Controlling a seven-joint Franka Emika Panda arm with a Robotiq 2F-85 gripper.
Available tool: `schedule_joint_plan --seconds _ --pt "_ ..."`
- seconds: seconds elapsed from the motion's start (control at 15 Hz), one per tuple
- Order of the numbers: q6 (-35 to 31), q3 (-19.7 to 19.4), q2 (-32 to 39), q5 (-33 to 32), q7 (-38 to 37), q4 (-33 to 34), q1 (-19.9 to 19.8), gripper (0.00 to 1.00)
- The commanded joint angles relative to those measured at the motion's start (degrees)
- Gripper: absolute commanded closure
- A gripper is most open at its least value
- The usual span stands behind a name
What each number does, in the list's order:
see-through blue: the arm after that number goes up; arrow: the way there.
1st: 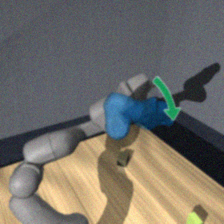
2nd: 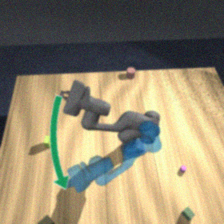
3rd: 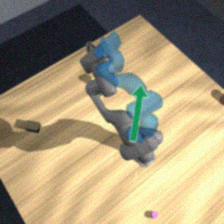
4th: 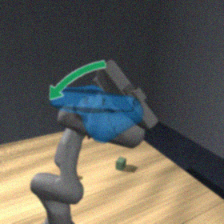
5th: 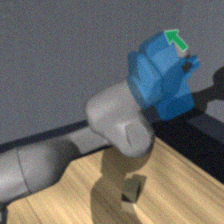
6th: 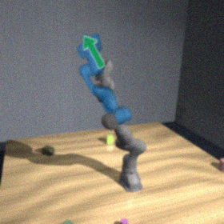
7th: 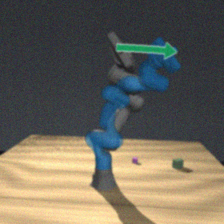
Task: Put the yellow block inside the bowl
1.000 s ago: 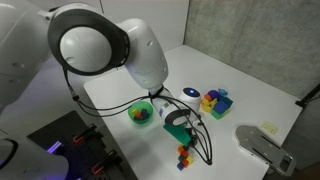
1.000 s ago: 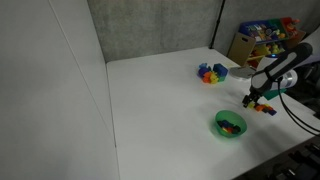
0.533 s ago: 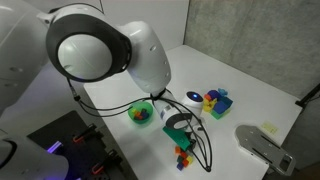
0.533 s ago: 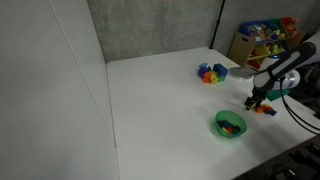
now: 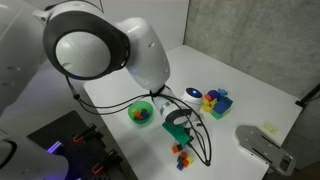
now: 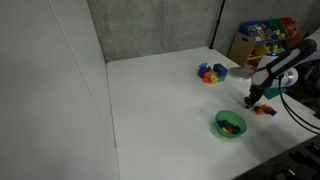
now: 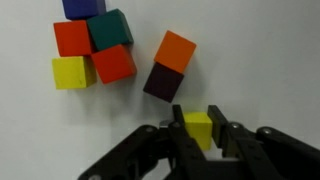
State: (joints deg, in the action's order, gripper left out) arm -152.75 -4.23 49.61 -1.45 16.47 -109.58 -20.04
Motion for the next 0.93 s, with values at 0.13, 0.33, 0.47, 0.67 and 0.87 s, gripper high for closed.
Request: schedule_joint_plan --seconds 0.13,0.33,0.47,0.67,0.87 --pt "1.0 1.7 -6.6 -0.5 0.5 -4.2 1.9 0.90" --pt "0.1 1.5 -10.4 -1.4 -0.9 -8.1 5.7 0.90" --pt "0.0 1.3 -13.6 -2.2 -2.2 -11.2 9.0 0.90" --pt "0.1 1.5 -19.0 -2.9 -4.0 -16.2 13.8 0.90" --pt "1.2 2.5 -25.0 -3.2 -5.7 -21.3 17.5 0.91"
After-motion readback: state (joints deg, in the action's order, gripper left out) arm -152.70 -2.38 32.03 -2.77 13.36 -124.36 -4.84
